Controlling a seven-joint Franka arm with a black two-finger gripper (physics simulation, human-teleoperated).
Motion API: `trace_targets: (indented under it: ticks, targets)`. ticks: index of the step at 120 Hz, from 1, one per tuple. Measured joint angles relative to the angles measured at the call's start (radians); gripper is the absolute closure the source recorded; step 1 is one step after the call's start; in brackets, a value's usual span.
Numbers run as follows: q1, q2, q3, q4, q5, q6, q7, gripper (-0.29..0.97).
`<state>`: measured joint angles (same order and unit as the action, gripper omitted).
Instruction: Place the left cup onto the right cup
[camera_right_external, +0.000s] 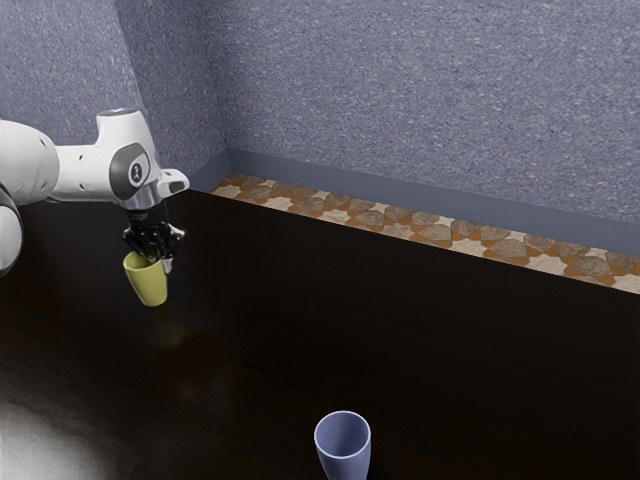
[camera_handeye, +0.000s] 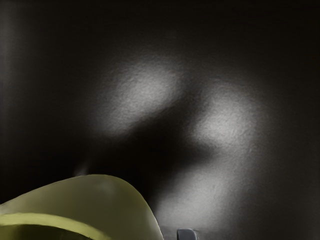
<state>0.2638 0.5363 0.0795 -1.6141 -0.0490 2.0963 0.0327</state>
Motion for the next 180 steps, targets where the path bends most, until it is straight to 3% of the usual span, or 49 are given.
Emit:
trace_targets:
  ticks: [40, 64, 127, 160, 180]
  targets:
    - [-0.003, -0.009, 0.0, 0.001, 0.015, 0.0, -0.005, 0.77]
    - [-0.026, -0.083, 0.001, -0.013, 0.037, -0.018, -0.021, 0.78]
    - [-0.225, -0.376, -0.081, -0.088, 0.112, -0.216, -0.237, 0.78]
    - [-0.372, -0.477, -0.112, -0.146, 0.155, -0.253, -0.415, 0.78]
    - [-0.41, -0.529, -0.16, -0.197, 0.168, -0.254, -0.534, 0.78]
